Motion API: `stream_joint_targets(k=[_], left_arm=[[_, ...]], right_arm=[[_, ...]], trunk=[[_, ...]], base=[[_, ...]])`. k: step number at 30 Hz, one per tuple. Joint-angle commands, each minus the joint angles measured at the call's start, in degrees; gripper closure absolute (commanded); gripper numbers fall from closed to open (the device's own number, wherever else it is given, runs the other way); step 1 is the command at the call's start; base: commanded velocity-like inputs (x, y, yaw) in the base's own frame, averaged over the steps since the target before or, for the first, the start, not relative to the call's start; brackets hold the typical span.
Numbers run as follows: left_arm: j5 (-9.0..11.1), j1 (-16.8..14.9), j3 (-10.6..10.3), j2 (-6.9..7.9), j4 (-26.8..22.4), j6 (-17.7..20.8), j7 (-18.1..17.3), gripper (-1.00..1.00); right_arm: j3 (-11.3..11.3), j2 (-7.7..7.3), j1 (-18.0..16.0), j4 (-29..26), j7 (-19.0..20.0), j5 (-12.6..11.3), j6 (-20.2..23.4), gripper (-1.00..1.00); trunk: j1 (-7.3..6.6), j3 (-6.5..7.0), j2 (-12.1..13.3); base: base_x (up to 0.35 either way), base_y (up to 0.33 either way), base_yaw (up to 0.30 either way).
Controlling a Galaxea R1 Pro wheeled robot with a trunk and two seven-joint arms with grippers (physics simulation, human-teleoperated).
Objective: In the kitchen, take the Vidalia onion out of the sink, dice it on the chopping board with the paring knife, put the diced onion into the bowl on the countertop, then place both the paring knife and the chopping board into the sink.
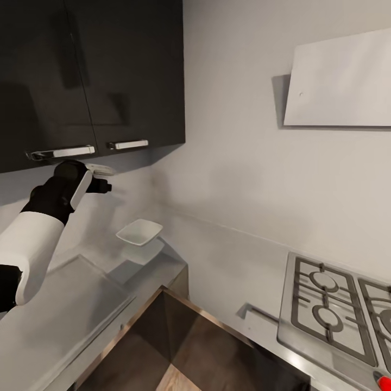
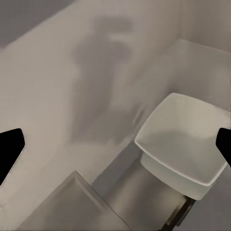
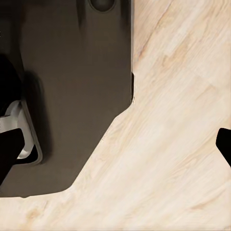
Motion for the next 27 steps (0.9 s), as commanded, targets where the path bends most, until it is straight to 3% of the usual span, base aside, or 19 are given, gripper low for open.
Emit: stream_joint_targets(k=[1,11,19,27], left_arm=[[0.63,-0.04,-0.30,0.12,-0.06,0.17,0.54,-1.00],[0.64,-0.04,-0.35,0.38,-0.02,0.17,0.54,-1.00],[0.64,-0.04,-0.43,0.38,-0.13,0.17,0.54,-1.00],[0.59,-0.04,-0.41,0.38,-0.15,0.17,0.54,-1.00]], right_arm=[[0.51,0.00,-0.02,-0.08,-0.19,-0.60,0.28,-1.00],[0.56,0.25,-0.02,-0.08,-0.17,-0.62,0.29,-1.00],[0.56,0.28,-0.02,-0.14,-0.10,-0.67,0.29,-1.00],[0.52,0.41,-0.02,-0.16,0.07,-0.69,0.29,-1.00]], trunk=[[0.04,-0.07,-0.07],[0.04,-0.07,-0.07],[0.04,-0.07,-0.07],[0.04,-0.07,-0.07]], base=[[0.164,0.196,0.000],[0.256,0.155,0.000],[0.275,-0.048,0.000],[0.053,-0.023,0.000]])
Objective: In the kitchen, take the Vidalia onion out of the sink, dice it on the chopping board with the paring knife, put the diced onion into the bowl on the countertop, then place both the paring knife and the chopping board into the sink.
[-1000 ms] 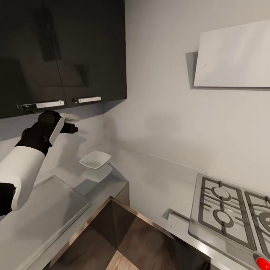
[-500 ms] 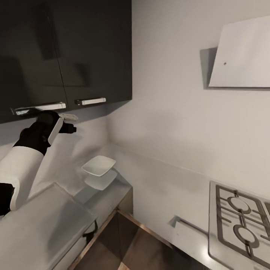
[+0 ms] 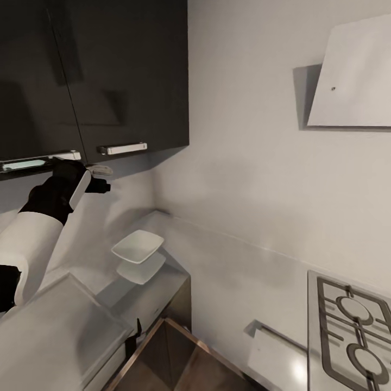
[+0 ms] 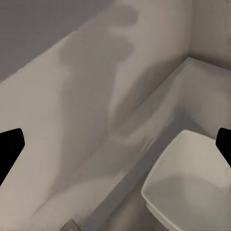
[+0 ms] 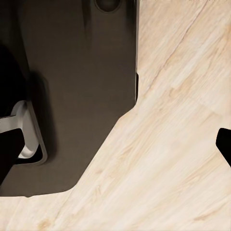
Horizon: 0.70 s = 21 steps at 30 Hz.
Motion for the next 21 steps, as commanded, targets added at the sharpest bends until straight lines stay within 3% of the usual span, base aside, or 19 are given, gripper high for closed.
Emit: stream_joint_targets(k=[1,12,21], left_arm=[[0.60,-0.05,-0.32,0.12,-0.05,0.18,0.54,-1.00],[0.58,-0.05,-0.27,0.17,-0.05,0.18,0.53,-1.00],[0.66,-0.05,-0.34,0.17,-0.05,0.18,0.53,-1.00]], right_arm=[[0.50,0.01,-0.01,-0.09,-0.14,-0.60,0.29,-1.00],[0.52,0.01,-0.01,-0.09,-0.03,-0.60,0.20,-1.00],[0.53,0.01,-0.01,-0.09,0.05,-0.60,0.12,-1.00]], trunk=[[0.03,-0.07,-0.08],[0.03,-0.07,-0.08],[0.03,-0.07,-0.08]], base=[[0.014,-0.003,0.000],[0.157,-0.001,0.000],[0.022,0.000,0.000]])
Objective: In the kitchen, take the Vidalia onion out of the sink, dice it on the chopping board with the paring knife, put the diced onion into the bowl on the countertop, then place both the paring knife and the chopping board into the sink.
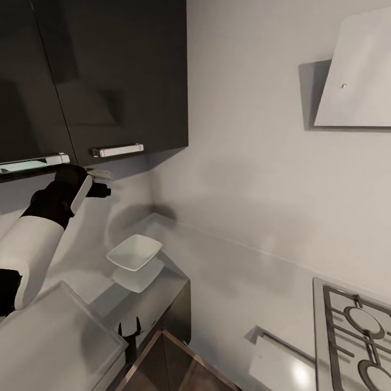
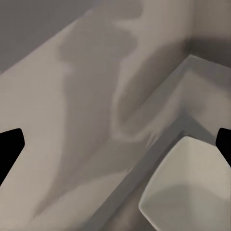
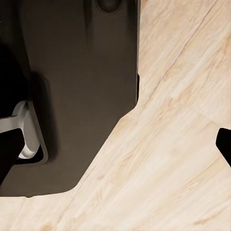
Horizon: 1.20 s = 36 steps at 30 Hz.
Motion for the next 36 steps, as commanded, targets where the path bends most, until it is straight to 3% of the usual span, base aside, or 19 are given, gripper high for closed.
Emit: stream_joint_targets(k=[1,17,25,36], left_arm=[[0.94,-1.54,-0.34,0.11,-0.02,0.16,0.54,-1.00],[1.05,-1.15,-0.49,-0.07,0.79,0.04,0.54,-1.00],[1.15,-1.03,-0.52,-1.04,0.85,-0.13,0.46,-1.00],[1.30,-1.01,-0.49,-1.63,6.61,-0.45,0.28,-1.00]], right_arm=[[0.48,0.00,-0.01,-0.10,-0.14,-0.60,0.28,-1.00],[0.43,0.00,-0.01,-0.17,-0.14,-0.60,0.27,-1.00],[0.42,0.00,-0.01,-0.17,-0.14,-0.60,0.26,-1.00],[0.41,0.00,-0.01,-0.17,-0.14,-0.60,0.20,-1.00]], trunk=[[0.03,-0.05,-0.08],[0.03,-0.05,-0.08],[0.03,-0.05,-0.08],[0.03,-0.05,-0.08]], base=[[0.002,0.000,0.000],[0.000,0.000,0.000],[0.000,0.000,0.000],[0.000,0.000,0.000]])
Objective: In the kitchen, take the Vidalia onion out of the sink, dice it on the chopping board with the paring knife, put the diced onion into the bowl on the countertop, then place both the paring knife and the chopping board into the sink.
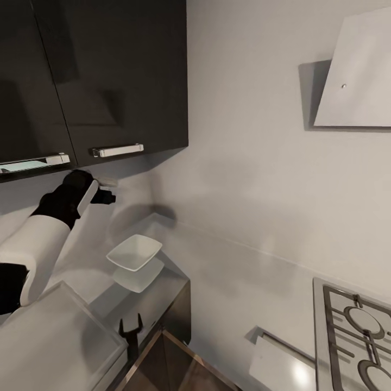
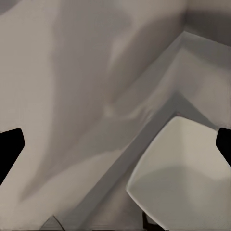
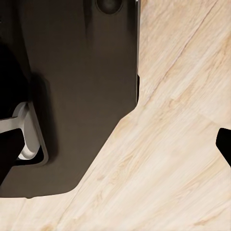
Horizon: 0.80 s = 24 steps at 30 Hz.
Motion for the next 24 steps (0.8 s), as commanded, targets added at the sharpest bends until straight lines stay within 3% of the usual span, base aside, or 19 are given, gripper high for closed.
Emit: stream_joint_targets(k=[1,12,19,24], left_arm=[[0.64,-0.04,-0.38,0.08,0.61,-0.05,0.50,-1.00],[0.69,-0.04,-0.37,-0.09,6.58,-3.44,0.43,-1.00],[0.69,-0.04,-0.37,-1.85,11.95,-8.53,0.43,-1.00],[0.69,-0.04,-0.37,-2.51,12.57,-9.02,0.43,-1.00]], right_arm=[[0.50,0.00,-0.01,-0.09,-0.14,-0.60,0.29,-1.00],[0.51,0.00,-0.01,-0.09,-0.14,-0.60,0.28,-1.00],[0.55,0.16,-0.01,-0.09,-0.06,-0.60,0.19,-1.00],[0.52,0.17,-0.01,-0.11,-0.01,-0.60,0.11,-1.00]], trunk=[[0.03,-0.07,-0.08],[0.03,-0.07,-0.08],[0.03,-0.07,-0.08],[0.03,-0.07,-0.08]], base=[[0.000,0.000,0.000],[0.000,0.000,0.000],[0.000,0.000,0.000],[0.000,0.000,0.000]])
